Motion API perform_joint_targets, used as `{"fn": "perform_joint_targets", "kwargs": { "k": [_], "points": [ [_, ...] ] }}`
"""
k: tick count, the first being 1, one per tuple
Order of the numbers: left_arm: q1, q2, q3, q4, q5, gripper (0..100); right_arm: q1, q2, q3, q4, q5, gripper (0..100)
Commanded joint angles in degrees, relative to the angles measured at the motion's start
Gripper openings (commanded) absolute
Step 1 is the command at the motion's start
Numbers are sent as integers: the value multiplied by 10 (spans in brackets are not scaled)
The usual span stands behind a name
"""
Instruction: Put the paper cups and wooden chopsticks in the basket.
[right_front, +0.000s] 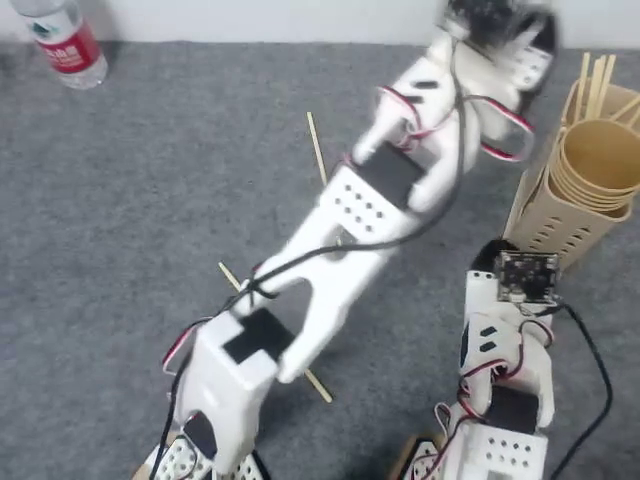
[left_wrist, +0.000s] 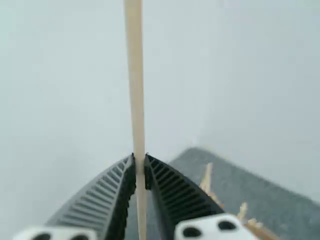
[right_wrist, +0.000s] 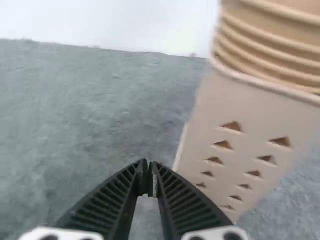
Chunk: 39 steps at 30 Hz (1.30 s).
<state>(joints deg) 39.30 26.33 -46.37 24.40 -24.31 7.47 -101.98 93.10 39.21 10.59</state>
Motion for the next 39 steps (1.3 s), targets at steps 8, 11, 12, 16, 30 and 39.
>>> {"fn": "perform_joint_targets", "kwargs": {
  "k": [8, 11, 12, 16, 30, 39],
  "points": [
    [84, 164, -240, -65, -10, 10, -12, -5, 4, -12, 12, 9],
    [92, 237, -270, -106, -14, 10, -33, -5, 12, -13, 16, 9],
    [92, 259, -276, -131, -23, 10, -34, -5, 12, -13, 16, 9],
    [91, 319, -292, -159, -62, 10, -32, -5, 11, -13, 17, 9],
    [88, 353, -295, -144, -40, 96, -36, -5, 11, -13, 17, 9],
    [49, 345, -338, -164, -42, 45, -36, -5, 11, -13, 17, 9]
  ]
}}
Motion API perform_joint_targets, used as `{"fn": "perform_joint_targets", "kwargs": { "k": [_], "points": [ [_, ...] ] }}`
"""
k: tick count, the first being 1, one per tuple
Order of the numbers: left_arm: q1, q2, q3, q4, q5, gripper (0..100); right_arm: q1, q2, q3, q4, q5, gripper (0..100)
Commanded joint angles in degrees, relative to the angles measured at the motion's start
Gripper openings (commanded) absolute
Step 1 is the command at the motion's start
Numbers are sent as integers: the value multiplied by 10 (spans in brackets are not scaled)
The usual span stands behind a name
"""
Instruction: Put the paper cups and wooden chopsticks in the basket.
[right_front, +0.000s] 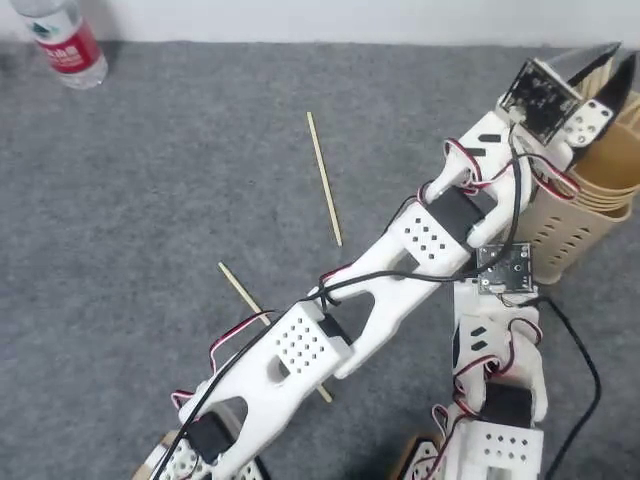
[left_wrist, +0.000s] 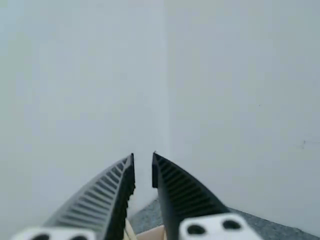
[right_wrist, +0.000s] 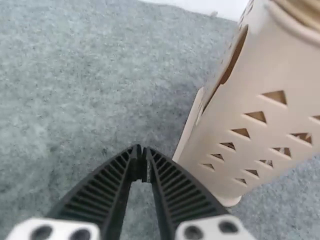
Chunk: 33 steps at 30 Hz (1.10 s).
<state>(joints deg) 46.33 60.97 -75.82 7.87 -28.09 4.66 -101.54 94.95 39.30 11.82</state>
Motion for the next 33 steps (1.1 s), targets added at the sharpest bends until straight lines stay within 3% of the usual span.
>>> {"fn": "perform_joint_targets", "kwargs": {
  "k": [1, 4, 6, 11, 14, 19, 22, 29, 33],
  "points": [
    [-33, -8, -65, 22, -4, 44, -7, -9, -7, -14, 4, 9],
    [-69, -33, -143, 138, -4, 44, -7, -9, -7, -14, 4, 9],
    [-96, -55, -202, 264, -4, 44, -8, -9, -8, -14, 4, 9],
    [-158, -178, -196, 571, -3, 47, -26, -9, -7, -14, 4, 9],
    [-190, -244, -200, 703, -1, 45, -27, -9, -7, -12, 4, 9],
    [-282, -324, -197, 746, 72, 47, -21, -9, -25, -7, 4, 9],
    [-344, -335, -197, 763, 77, 47, -12, -9, -81, 26, 1, 9],
    [-471, -336, -197, 932, 78, 47, -13, 0, -279, 100, 5, 46],
    [-556, -337, -182, 928, 131, 44, -10, 71, -378, 127, 40, 97]
  ]
}}
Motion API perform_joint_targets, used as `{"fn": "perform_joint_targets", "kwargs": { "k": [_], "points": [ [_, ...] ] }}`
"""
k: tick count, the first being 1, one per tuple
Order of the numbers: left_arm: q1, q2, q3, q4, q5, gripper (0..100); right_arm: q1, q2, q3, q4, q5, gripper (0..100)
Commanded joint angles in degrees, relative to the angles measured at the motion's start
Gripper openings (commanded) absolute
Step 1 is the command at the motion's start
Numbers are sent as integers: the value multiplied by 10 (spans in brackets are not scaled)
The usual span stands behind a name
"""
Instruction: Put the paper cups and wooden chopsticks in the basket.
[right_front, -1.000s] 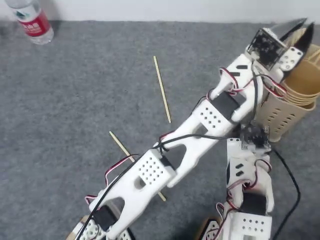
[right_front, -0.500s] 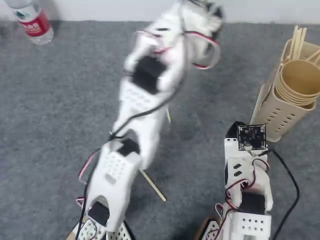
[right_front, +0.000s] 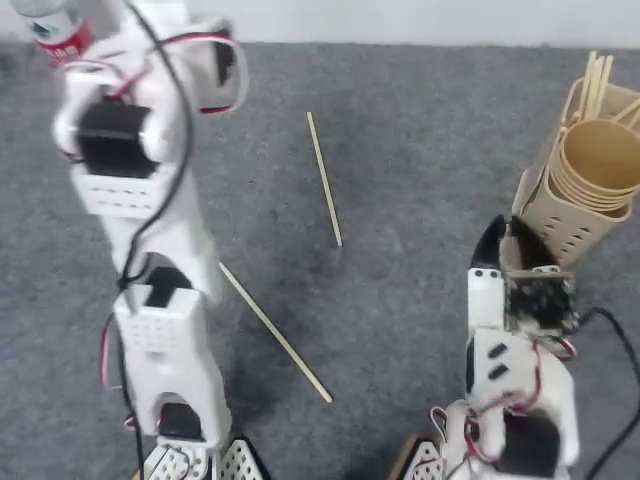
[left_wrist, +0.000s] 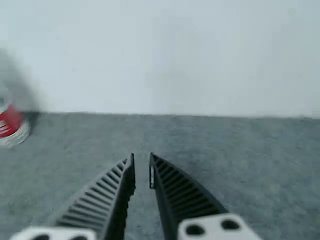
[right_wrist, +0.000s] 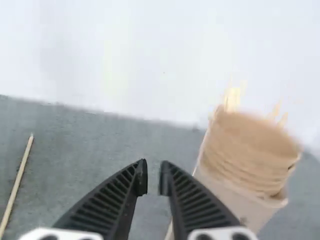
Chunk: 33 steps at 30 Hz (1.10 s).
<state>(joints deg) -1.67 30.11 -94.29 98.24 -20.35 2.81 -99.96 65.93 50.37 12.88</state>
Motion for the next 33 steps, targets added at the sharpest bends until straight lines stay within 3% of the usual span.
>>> {"fn": "perform_joint_targets", "kwargs": {
  "k": [1, 5, 12, 18, 23, 26, 33],
  "points": [
    [-89, -28, 5, 25, 80, 44, 9, 86, -119, 24, 37, 97],
    [-128, -28, 66, 25, 133, 43, 22, 236, -281, 79, 38, 97],
    [-122, -52, 232, 25, 159, 9, 35, 527, -652, 255, 39, 99],
    [-99, -195, 327, 25, 162, 12, 34, 767, -951, 399, 41, 101],
    [-70, -346, 500, 21, 145, 13, 35, 947, -1167, 522, 55, 101],
    [-57, -426, 636, -13, 124, 14, 69, 1011, -1211, 526, 63, 101],
    [-55, -570, 1046, -219, 124, 15, 127, 1054, -1178, 524, 66, 101]
  ]
}}
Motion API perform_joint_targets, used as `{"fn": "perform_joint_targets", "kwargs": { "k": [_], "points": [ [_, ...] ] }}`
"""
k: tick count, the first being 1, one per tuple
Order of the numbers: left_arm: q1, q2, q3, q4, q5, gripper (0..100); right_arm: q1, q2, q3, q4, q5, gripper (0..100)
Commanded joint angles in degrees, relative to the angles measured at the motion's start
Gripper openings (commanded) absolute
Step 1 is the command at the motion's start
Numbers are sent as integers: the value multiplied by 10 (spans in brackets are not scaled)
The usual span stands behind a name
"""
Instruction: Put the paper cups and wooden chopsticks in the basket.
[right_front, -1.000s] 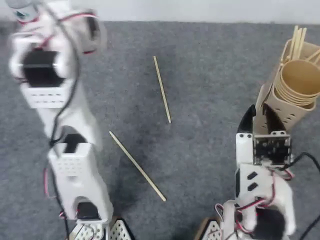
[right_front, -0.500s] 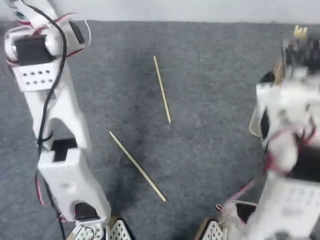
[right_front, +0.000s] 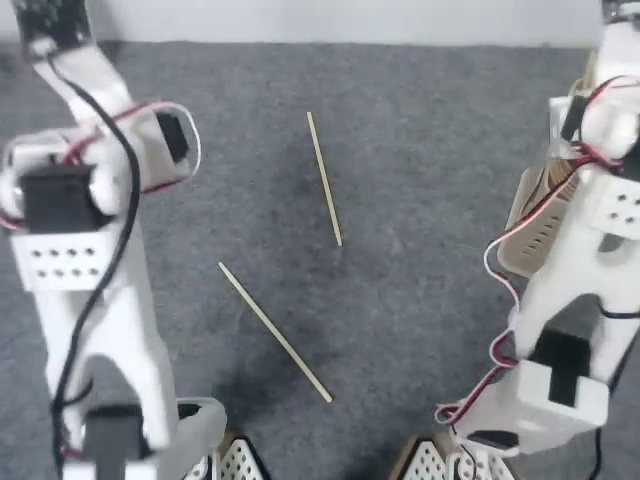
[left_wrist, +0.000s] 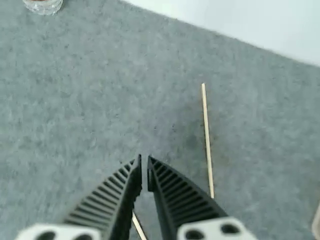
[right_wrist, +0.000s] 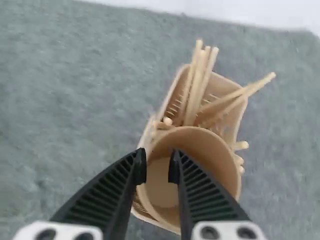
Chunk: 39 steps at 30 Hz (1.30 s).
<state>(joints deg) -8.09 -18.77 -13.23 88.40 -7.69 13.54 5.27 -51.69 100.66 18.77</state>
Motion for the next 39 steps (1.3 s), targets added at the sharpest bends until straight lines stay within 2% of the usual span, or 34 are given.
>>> {"fn": "perform_joint_targets", "kwargs": {
  "k": [1, 4, 7, 14, 21, 26, 31, 39],
  "points": [
    [8, -97, 296, -163, -2, 15, 21, 6, 3, 22, 8, 102],
    [-2, -140, 456, -281, 0, 15, 16, 15, 20, 22, 8, 102],
    [-31, -177, 582, -365, 0, 15, 7, 22, 33, 22, 8, 102],
    [-84, -218, 769, -485, 0, 15, 17, 54, 84, 22, 9, 102],
    [-85, -219, 795, -493, 0, 15, 12, 65, 118, 20, 9, 102],
    [-76, -220, 837, -546, -1, 15, 19, 10, 43, 22, 9, 102],
    [-75, -221, 841, -549, -1, 15, 19, -59, 55, 22, 9, 102],
    [-75, -219, 843, -549, -1, 15, 12, -136, 165, 22, 127, 113]
  ]
}}
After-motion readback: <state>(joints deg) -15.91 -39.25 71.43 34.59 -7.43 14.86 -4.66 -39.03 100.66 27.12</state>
